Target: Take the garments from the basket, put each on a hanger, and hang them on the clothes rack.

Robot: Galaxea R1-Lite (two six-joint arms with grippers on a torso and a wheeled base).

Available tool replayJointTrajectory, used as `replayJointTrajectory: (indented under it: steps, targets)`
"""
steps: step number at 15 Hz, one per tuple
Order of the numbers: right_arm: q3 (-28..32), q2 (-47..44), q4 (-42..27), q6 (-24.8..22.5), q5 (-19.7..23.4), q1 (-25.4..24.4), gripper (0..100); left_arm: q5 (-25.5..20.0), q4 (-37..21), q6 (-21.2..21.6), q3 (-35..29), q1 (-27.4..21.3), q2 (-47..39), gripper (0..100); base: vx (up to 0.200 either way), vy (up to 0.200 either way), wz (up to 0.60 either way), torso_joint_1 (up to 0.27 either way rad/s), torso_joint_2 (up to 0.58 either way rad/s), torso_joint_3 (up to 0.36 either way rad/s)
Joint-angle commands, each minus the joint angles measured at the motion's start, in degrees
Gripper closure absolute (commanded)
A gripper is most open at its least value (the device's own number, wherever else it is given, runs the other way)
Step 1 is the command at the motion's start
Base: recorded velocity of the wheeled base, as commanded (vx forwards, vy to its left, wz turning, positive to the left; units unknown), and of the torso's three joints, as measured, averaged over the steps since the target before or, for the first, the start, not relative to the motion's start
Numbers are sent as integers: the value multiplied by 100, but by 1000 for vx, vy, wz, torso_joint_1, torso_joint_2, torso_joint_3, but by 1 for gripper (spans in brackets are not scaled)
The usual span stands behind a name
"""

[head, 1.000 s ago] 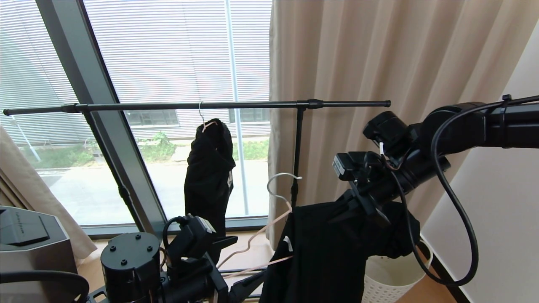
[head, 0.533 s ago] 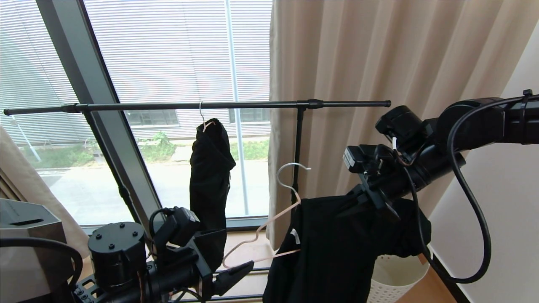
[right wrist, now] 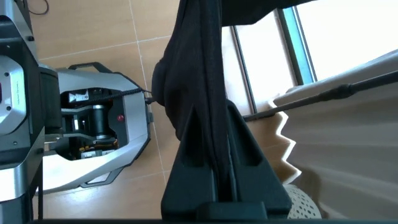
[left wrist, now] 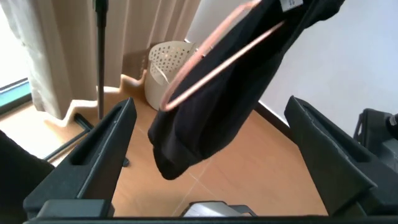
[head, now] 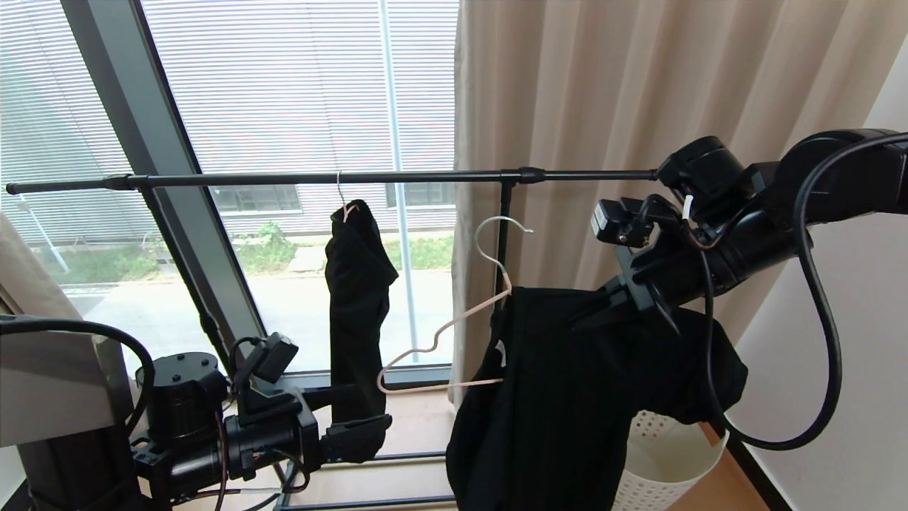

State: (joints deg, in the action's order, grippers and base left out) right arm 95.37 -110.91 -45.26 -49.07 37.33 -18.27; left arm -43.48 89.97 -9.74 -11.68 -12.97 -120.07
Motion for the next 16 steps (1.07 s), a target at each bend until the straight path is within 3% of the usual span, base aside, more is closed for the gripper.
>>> replayJointTrajectory:
  steps: [1,6,9,11,16]
  targets:
    - [219,105,9,275,3,-36,100,-64,3,7,34,102,-263,0,0,0,0,0,0,0]
    - [316,175,9,732,11,-212,100,86,3,174,113,-426,-351,0,0,0,0,0,0,0]
    - [439,193,62,1277,3,-678,100,1052,3,104,-107,-1006,-492,0,0,0,0,0,0,0]
    - [430,193,105,1391,3,-818,100,1378,3,-54,-256,-1252,-518,0,0,0,0,0,0,0]
    - [272,324,79,1426,29,-862,100,1518,3,-98,-511,-1296,-562,0,0,0,0,0,0,0]
